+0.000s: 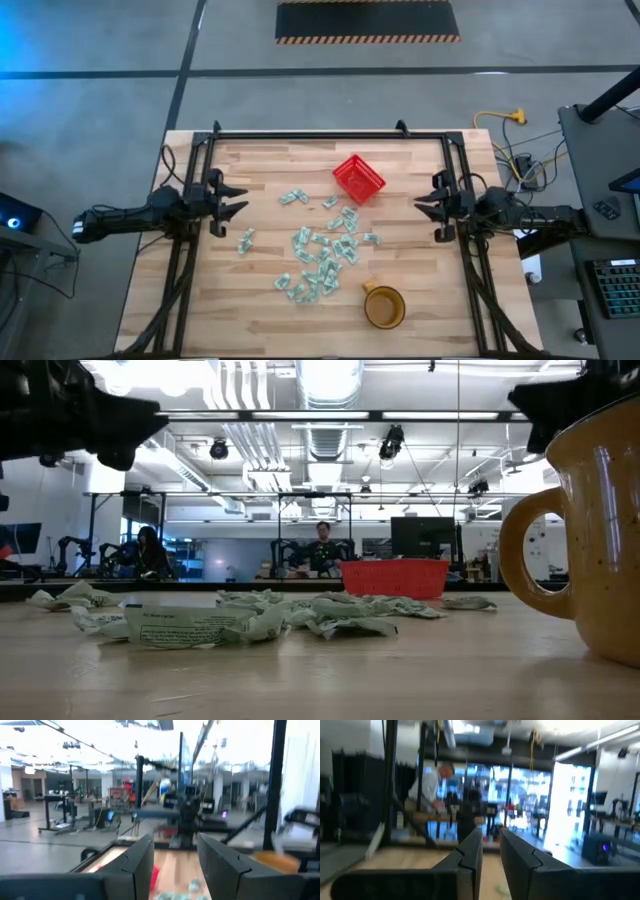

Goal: Pick and place Stevia / Truvia into bins
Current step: Put the stevia packet into the red basket

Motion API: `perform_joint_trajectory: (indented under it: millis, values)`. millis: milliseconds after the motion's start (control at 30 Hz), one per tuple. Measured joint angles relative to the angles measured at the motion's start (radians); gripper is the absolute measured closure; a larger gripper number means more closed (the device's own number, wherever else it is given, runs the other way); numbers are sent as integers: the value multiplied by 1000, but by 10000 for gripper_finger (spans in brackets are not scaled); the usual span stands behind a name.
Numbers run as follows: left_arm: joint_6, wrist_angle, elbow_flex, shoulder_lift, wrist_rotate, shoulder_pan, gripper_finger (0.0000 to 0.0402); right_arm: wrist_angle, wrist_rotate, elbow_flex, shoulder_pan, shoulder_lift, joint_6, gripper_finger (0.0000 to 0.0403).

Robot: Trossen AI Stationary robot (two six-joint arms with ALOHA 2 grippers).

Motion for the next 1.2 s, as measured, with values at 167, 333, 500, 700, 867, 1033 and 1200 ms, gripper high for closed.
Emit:
perform_joint_trajectory:
  millis: [167,333,500,700,867,1033,1200]
  values:
    - [62,37,3,50,-2,0,266,138,-2,0,0,7,-30,346]
    - [158,210,7,173,-23,0,266,284,-1,0,0,68,-102,346]
    - [298,553,7,304,-23,0,266,455,-2,0,0,171,-200,346]
    - [342,764,11,407,-23,0,266,609,-52,1,0,298,-307,346]
    - [369,728,23,463,-77,0,266,600,-54,48,0,387,-253,346]
    - [355,508,96,529,-156,0,266,319,-35,173,0,470,-236,346]
    - [341,287,215,634,-186,0,266,-39,55,354,0,570,-201,343]
